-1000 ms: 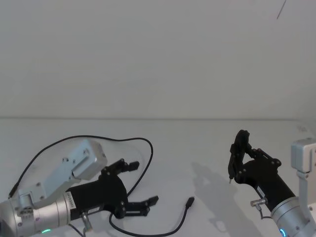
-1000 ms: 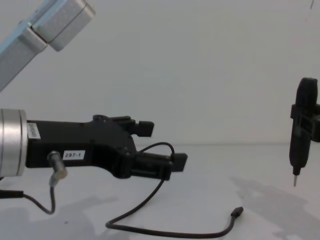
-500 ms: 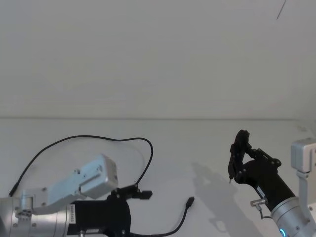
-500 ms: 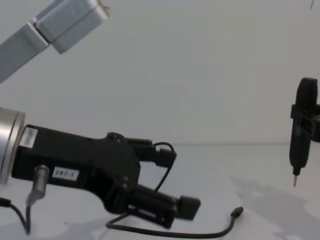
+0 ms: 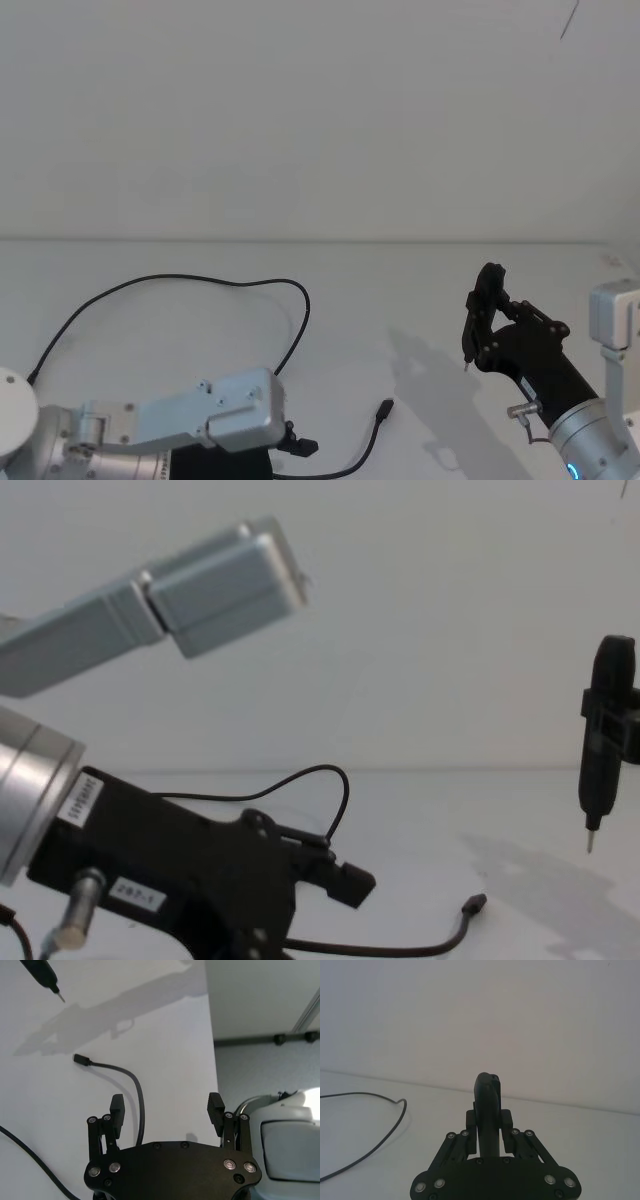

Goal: Pick up the data cable with the one hand.

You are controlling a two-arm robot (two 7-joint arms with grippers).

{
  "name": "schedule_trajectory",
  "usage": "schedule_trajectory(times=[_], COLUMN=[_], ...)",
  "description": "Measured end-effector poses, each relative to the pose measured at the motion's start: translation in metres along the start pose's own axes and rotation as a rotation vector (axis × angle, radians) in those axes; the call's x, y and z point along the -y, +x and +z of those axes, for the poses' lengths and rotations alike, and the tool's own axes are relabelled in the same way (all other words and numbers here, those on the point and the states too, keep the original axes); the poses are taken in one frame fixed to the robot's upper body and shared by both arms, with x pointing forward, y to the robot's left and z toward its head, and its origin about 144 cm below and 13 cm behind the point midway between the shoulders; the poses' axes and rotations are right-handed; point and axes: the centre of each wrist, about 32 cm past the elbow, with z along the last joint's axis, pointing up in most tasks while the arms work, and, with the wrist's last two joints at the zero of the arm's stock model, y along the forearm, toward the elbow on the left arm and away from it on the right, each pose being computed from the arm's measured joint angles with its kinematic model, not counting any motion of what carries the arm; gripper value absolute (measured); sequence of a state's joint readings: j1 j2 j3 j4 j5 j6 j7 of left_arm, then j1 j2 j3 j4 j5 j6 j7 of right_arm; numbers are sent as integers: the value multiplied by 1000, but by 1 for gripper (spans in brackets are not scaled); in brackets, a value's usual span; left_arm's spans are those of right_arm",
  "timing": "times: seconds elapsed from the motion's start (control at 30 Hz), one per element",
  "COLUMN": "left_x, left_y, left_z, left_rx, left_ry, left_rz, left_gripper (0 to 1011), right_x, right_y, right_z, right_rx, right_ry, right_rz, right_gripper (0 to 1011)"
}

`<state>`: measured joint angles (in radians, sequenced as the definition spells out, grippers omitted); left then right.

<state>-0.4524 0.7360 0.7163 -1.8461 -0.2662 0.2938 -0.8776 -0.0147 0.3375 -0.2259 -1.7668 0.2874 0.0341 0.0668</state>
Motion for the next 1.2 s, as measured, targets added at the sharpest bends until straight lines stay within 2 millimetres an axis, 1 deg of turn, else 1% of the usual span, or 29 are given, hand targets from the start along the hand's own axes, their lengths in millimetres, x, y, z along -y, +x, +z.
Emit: schedule_trajectory(times=[0.23,0.63,0.93,1.2], left_x=[9,20,24,27], left_y=[-6,-14,-15,-13], left_z=[8,14,16,15], left_rx=[31,77,59,8], left_ry=[68,77,76,88], left_rz=[55,209,233,204], left_gripper=[1001,1001,1001,1001], right_x=[0,0,0,0], right_y=[0,0,0,0], right_z=[0,0,0,0], right_rx=[0,0,0,0], right_ry=[0,0,0,0], right_rz=[0,0,0,0], right_gripper=[283,283,283,283])
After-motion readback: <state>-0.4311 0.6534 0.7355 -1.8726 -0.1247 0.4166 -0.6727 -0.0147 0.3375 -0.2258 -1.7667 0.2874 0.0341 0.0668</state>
